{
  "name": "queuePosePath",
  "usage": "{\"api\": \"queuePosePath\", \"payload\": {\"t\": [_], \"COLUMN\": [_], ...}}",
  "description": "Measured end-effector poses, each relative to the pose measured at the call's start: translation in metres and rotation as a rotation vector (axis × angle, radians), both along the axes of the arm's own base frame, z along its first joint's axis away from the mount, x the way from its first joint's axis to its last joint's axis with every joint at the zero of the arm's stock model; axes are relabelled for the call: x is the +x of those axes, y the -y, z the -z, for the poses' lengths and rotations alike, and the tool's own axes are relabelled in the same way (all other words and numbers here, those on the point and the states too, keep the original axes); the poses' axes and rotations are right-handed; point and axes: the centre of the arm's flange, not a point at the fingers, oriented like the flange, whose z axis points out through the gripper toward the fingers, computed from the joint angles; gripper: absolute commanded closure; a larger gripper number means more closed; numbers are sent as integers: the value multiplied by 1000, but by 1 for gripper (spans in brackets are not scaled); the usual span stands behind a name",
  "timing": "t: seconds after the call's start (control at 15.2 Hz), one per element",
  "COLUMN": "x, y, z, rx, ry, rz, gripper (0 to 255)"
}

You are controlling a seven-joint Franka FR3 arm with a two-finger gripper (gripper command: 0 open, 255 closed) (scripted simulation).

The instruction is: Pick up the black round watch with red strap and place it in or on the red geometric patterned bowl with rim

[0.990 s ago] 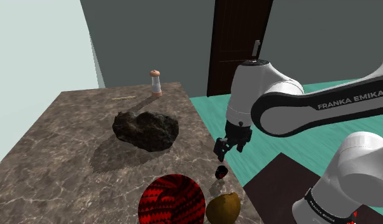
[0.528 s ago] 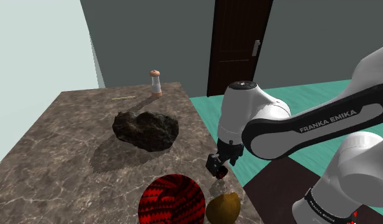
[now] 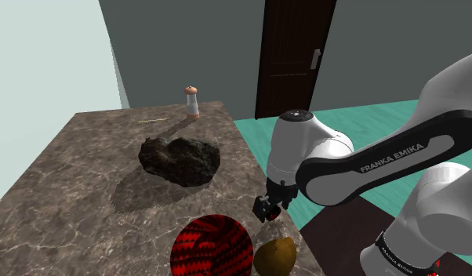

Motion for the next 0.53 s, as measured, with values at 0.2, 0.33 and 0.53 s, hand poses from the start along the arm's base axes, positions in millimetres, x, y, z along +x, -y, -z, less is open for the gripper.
{"api": "queuePosePath", "payload": {"t": [0.2,0.33,0.53], "x": [0,0,0], "y": [0,0,0], "z": [0,0,0], "rx": [0,0,0], "ry": [0,0,0], "rz": [0,0,0], "gripper": [255,255,255]}}
